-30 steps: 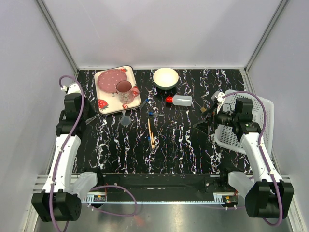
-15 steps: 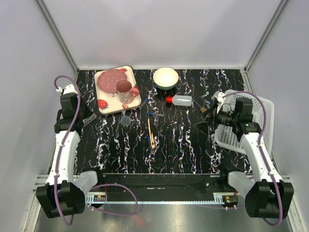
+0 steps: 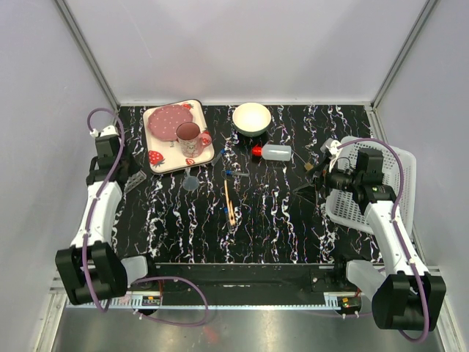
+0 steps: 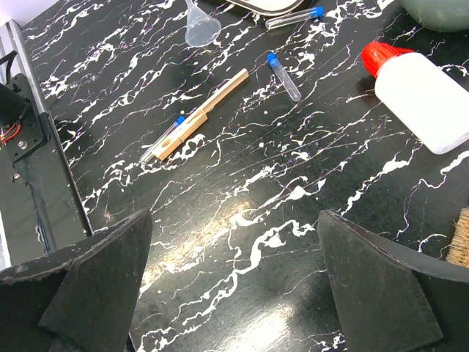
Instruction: Organize the chemistry lab equipment
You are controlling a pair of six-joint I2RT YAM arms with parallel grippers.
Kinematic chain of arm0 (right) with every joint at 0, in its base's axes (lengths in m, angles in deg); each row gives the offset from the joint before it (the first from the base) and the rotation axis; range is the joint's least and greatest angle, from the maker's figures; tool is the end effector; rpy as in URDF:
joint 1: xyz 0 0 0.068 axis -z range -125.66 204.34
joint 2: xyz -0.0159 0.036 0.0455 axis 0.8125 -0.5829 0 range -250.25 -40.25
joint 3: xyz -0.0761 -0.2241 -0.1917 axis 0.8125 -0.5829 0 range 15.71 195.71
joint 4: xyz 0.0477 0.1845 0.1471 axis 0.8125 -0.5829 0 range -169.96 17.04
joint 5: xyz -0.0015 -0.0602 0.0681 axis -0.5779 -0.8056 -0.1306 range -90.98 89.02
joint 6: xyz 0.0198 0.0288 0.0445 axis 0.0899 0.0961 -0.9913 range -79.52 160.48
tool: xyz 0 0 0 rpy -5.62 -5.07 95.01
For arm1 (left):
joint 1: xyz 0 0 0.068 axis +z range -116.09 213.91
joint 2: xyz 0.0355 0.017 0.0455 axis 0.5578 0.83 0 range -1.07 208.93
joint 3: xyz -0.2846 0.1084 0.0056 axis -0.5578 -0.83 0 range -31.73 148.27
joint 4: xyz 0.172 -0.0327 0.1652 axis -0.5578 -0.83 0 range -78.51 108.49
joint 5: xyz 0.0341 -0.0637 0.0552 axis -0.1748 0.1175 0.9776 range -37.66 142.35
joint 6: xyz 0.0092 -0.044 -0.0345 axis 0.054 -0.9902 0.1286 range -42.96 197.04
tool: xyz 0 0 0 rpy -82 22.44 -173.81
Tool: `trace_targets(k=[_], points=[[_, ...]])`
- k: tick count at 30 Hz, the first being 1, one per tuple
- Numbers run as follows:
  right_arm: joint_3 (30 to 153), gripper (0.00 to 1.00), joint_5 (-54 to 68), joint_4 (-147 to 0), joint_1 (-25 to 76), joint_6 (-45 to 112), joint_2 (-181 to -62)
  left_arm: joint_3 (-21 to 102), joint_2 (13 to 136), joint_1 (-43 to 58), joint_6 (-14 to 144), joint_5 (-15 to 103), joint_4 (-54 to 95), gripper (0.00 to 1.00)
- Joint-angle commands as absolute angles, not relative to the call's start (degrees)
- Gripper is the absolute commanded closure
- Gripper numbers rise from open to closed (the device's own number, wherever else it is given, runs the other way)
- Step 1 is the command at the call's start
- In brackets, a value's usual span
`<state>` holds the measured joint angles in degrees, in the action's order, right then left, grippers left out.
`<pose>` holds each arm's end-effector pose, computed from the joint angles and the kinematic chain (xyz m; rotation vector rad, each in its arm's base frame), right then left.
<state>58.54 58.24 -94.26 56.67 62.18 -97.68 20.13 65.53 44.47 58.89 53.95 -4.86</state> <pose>0.1686 0.0272 0.3102 -0.8589 1.7712 0.8498 0.2183 0.0419 0.3171 -0.5692 2.1622 -0.0409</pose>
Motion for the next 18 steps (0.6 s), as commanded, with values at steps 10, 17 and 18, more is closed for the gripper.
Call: trace_targets(k=[10, 17, 18], points=[[61.1, 0.0, 59.3, -94.9, 57.0, 63.3, -100.0, 24.1, 74.6, 46.1, 60.5, 63.9, 6.7, 0.89], [61.6, 0.0, 59.2, -95.6, 57.0, 63.6, -101.1, 23.9, 79.8, 47.1, 60.3, 66.3, 12.2, 0.89], [61.7, 0.0, 59.3, -95.7, 57.0, 63.5, -101.2, 24.1, 80.4, 47.2, 60.4, 66.2, 12.5, 0.89]])
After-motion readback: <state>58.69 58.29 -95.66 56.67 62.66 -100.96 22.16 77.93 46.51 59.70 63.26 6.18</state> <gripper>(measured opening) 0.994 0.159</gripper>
